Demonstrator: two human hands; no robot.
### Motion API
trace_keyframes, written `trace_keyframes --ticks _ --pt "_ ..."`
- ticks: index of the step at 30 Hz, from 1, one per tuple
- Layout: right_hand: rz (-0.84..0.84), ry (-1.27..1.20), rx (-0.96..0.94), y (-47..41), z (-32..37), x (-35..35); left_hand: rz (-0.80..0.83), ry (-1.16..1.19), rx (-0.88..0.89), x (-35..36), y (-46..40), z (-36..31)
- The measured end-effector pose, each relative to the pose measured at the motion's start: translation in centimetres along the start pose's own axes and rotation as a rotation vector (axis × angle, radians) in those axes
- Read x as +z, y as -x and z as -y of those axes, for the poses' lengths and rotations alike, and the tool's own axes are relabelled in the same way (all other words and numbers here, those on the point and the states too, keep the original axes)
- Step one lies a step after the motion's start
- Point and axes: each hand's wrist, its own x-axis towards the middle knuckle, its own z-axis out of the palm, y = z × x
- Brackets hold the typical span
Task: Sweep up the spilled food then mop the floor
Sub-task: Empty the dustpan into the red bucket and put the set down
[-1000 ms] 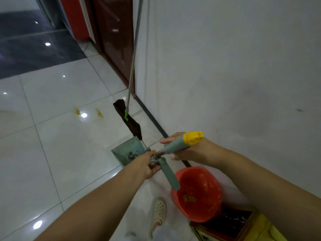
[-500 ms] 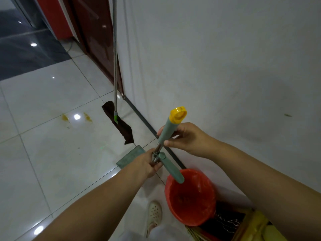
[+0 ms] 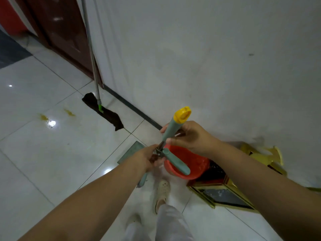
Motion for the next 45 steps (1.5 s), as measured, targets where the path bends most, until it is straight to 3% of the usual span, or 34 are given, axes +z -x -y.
trace_keyframes --ticks 8,17,27,34,39,45 --pt "-0.150 -0.070 0.101 9.7 -1.7 2.6 0.050 -0.019 -0.032 0.5 0.4 9.5" --pt "-0.154 -0.070 0.198 18.3 -6.0 2.9 0.027 -0.019 -0.078 3.6 -1.1 18.7" --pt "-0.222 -0.026 0.164 27.5 -9.7 1.9 0.048 -0.004 -0.031 7.8 0.1 27.3" --pt "-0.285 -0.136 0.235 28.6 -11.2 1.4 0.015 -0.139 0.063 9.6 1.4 28.6" --pt "-0.350 0.024 0.332 28.6 -11.7 1.6 -0.045 -0.320 0.083 9.9 3.6 27.6" --pt "-0.539 -0.040 0.429 29.4 -12.0 2.9 0.058 -0.437 0.178 9.4 6.6 25.5"
